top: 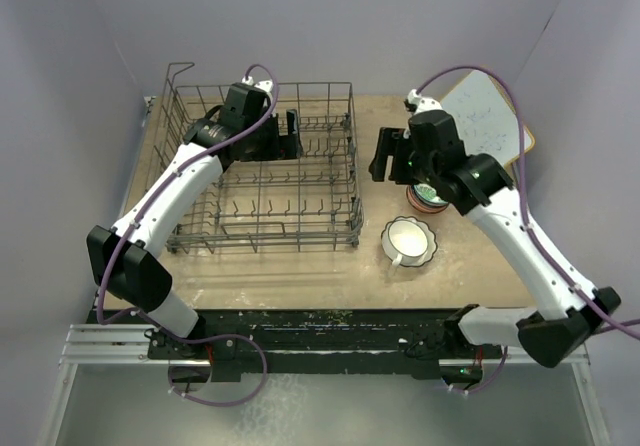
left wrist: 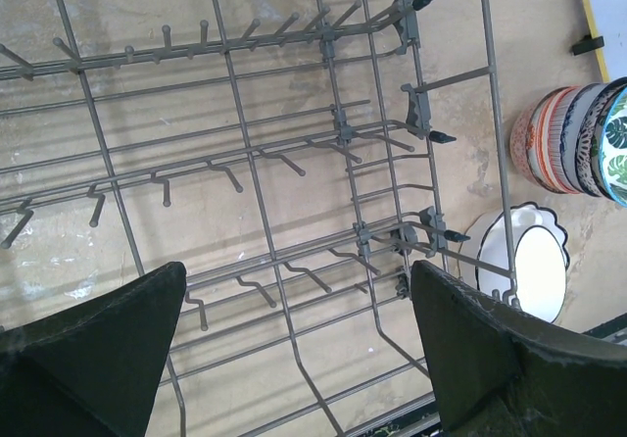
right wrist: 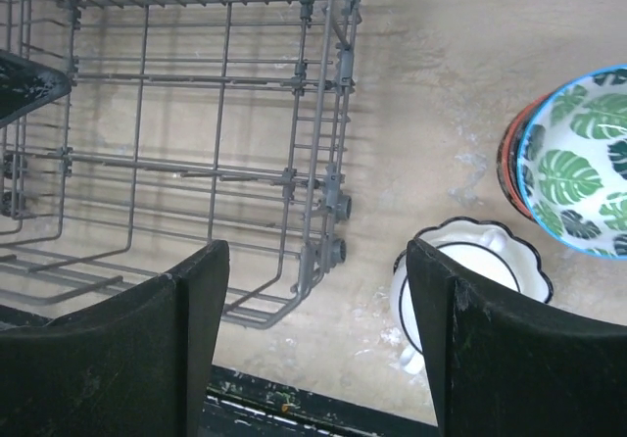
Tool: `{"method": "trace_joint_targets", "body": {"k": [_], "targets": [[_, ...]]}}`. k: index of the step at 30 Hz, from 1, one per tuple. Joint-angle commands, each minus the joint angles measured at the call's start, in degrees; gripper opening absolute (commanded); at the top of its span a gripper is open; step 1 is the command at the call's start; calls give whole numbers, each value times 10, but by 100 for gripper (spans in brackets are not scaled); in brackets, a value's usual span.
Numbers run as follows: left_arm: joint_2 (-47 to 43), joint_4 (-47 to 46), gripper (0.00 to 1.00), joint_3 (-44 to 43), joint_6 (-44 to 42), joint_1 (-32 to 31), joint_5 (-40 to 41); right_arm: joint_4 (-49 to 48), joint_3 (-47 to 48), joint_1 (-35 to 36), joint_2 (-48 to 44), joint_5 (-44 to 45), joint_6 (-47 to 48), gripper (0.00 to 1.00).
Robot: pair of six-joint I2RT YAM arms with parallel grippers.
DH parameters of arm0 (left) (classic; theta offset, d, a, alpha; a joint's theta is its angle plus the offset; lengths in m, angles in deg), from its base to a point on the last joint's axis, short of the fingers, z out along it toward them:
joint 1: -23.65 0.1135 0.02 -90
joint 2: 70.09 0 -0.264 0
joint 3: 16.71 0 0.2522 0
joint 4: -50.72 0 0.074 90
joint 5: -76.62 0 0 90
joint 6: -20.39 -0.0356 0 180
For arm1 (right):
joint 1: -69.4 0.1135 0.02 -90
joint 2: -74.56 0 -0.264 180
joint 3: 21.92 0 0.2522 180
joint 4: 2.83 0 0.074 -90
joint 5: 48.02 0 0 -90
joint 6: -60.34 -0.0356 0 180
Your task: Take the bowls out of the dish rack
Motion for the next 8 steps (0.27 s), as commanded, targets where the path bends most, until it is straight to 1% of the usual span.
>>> {"method": "trace_joint_targets", "body": {"k": [1, 4, 8], "targets": [[-3, -27, 99, -2, -3, -1, -8, -16, -22, 0, -66, 35, -6, 75], [2, -31, 99, -4, -2, -1, -12, -23, -24, -1, -81, 42, 6, 75], [8, -32, 99, -9, -2, -1, -18, -12, -13, -1, -78, 57, 6, 75]]}}
